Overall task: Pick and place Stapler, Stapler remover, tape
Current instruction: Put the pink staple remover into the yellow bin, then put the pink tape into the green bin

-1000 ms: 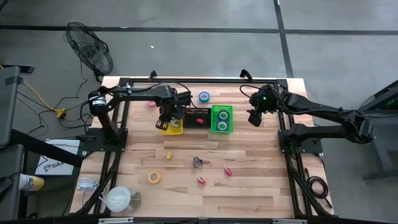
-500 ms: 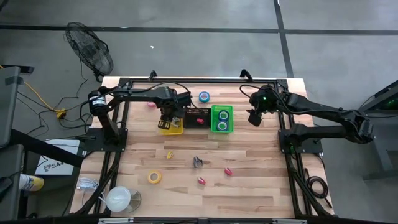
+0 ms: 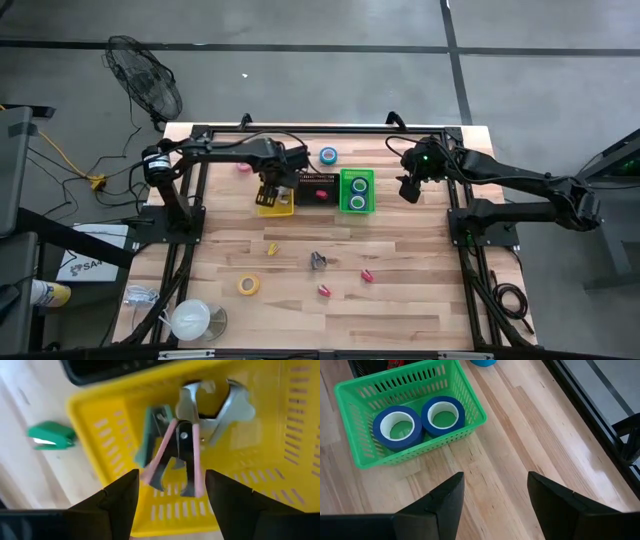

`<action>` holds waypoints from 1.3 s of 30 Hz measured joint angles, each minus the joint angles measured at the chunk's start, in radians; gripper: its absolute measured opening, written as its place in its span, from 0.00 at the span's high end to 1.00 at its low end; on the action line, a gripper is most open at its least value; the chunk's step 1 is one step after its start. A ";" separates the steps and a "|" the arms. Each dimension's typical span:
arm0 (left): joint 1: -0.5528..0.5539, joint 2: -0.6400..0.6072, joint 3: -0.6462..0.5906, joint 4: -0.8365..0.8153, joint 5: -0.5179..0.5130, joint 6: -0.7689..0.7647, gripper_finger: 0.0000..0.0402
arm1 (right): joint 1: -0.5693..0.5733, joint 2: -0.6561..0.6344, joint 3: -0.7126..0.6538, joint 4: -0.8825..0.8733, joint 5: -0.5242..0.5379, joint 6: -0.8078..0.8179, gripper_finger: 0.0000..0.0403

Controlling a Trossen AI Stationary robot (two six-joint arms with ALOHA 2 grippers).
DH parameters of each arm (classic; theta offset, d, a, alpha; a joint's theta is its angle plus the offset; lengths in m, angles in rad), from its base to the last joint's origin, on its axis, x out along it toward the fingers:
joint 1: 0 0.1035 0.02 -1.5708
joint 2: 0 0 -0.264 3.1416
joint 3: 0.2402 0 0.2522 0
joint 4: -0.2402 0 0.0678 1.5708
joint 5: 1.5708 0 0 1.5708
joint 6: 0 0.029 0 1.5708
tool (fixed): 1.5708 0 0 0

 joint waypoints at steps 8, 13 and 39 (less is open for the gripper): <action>0.000 0.000 0.076 -0.041 -0.004 0.020 0.44 | 0.000 0.000 0.000 -0.002 -0.003 0.000 0.48; 0.000 -0.014 0.095 -0.077 -0.092 0.020 0.44 | 0.000 0.000 0.000 -0.005 -0.003 -0.002 0.48; 0.129 -0.132 -0.091 -0.038 -0.272 -0.179 0.44 | 0.000 0.000 0.000 -0.009 -0.007 -0.015 0.48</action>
